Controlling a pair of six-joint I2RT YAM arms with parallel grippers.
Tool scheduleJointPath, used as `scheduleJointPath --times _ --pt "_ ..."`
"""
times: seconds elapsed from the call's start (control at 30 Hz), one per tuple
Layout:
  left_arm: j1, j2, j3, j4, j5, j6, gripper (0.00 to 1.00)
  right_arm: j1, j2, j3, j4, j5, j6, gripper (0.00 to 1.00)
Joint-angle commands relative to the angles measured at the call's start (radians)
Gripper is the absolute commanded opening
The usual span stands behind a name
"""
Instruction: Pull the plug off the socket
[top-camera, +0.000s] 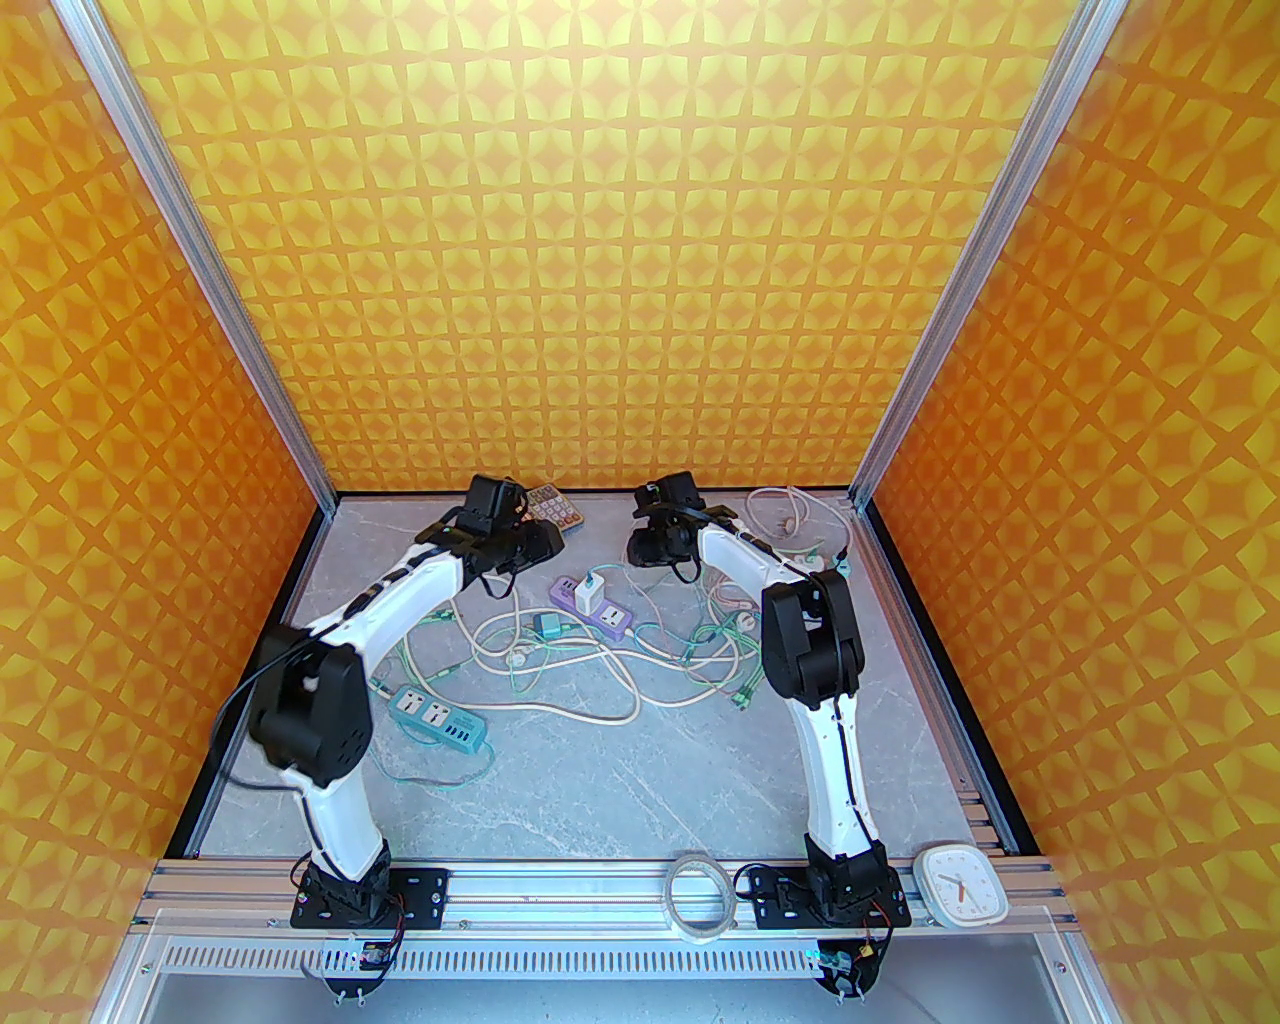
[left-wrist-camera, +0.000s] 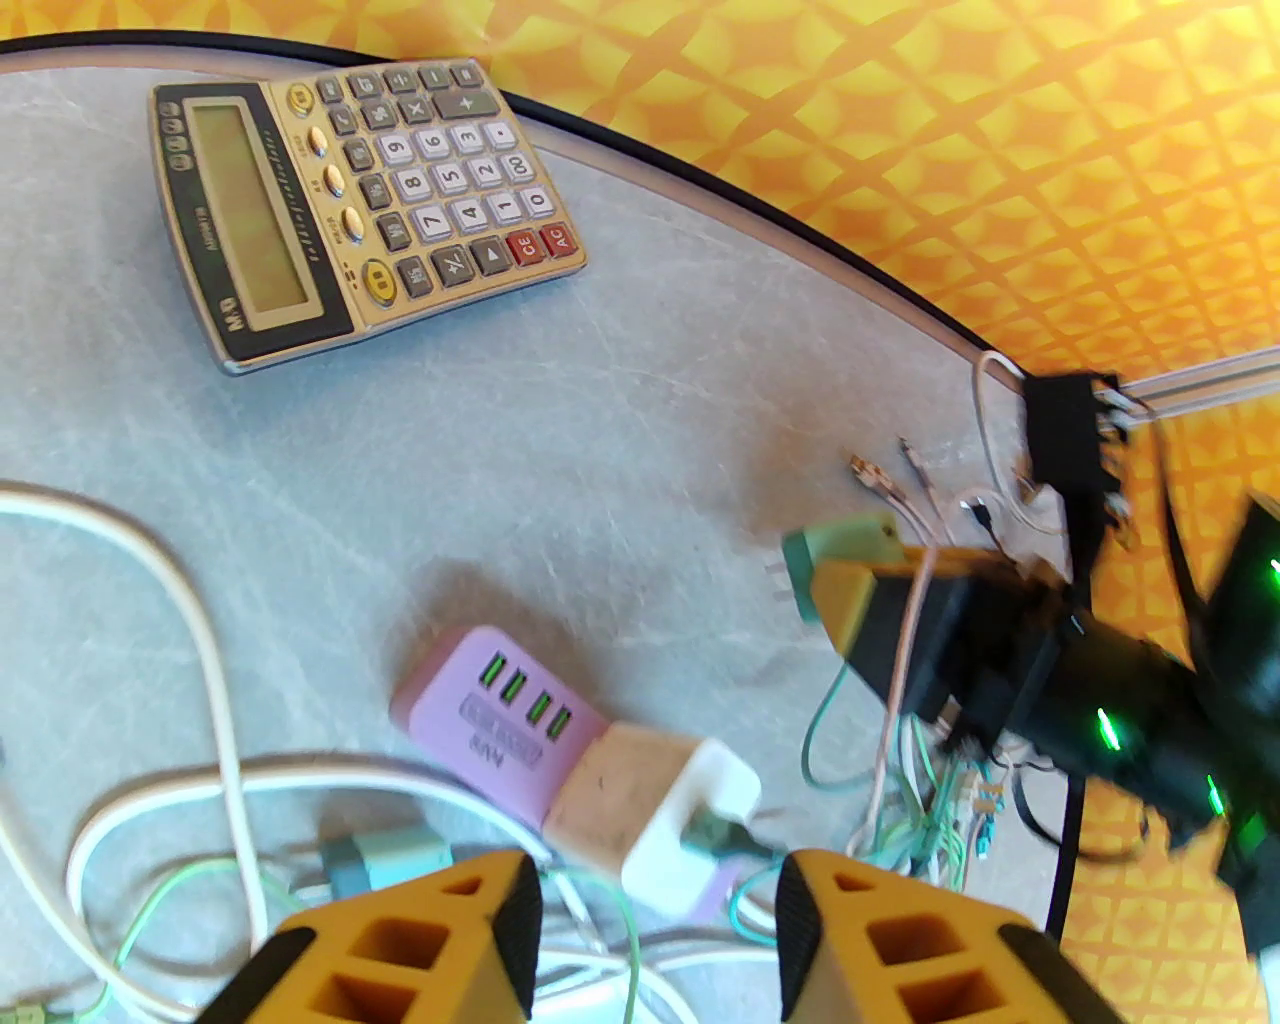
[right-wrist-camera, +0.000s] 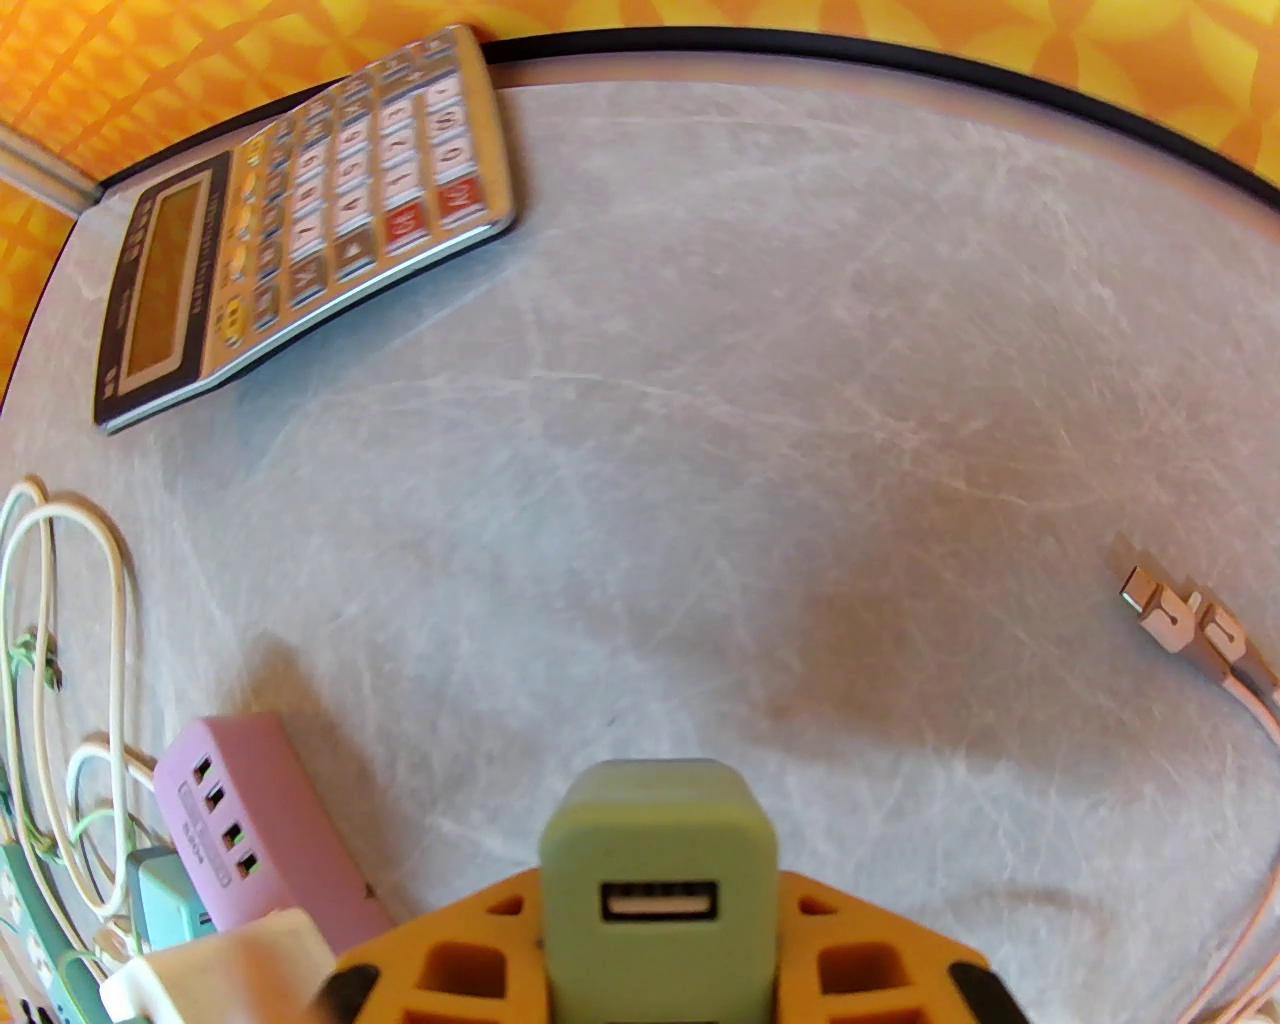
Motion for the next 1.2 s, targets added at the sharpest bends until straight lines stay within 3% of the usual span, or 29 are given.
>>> scheduleJointPath --times 0.0,0.13,0.3,0.4,0.43,0.63,0.67,0.7,0.8,0.93,1.1,1.17 --pt "0.001 -0.044 -0.053 -0.013 -0.021 0.038 0.44 -0.010 0.041 0.054 -0.026 -0.071 0.033 0.17" --pt "0.002 -0.110 -0.123 0.003 -0.021 0.040 0.45 -0.010 0.052 0.062 -0.034 -0.089 0.036 0.25" --pt "0.001 -0.176 -0.193 0.002 -0.020 0.057 0.45 -0.010 0.016 0.033 -0.035 -0.046 0.037 0.50" --pt "0.001 -0.214 -0.237 0.008 -0.023 0.073 0.47 -0.010 -0.029 -0.001 -0.029 -0.024 0.029 0.56" --pt "0.001 -0.230 -0.253 0.016 -0.023 0.079 0.49 -0.010 -0.048 -0.013 -0.030 -0.014 0.025 0.61" --pt "0.001 -0.308 -0.357 0.076 -0.022 0.124 0.82 -0.010 -0.252 -0.215 0.051 0.077 0.037 0.67" --pt "-0.001 -0.317 -0.368 0.088 -0.023 0.129 0.83 -0.010 -0.295 -0.267 0.078 0.077 0.041 0.67" --pt "0.000 -0.323 -0.380 0.099 -0.023 0.134 0.83 -0.009 -0.342 -0.320 0.104 0.077 0.048 0.67" --pt "-0.001 -0.332 -0.398 0.111 -0.023 0.137 0.98 0.006 -0.461 -0.468 0.167 0.071 0.056 0.62" --pt "-0.003 -0.333 -0.416 0.117 -0.024 0.133 0.99 0.059 -0.565 -0.606 0.188 0.116 0.053 0.53" --pt "-0.002 -0.340 -0.442 0.140 -0.031 0.126 0.99 0.158 -0.627 -0.775 0.305 0.141 0.109 0.23" --pt "-0.003 -0.344 -0.452 0.158 -0.030 0.128 0.99 0.182 -0.615 -0.807 0.350 0.127 0.146 0.16"
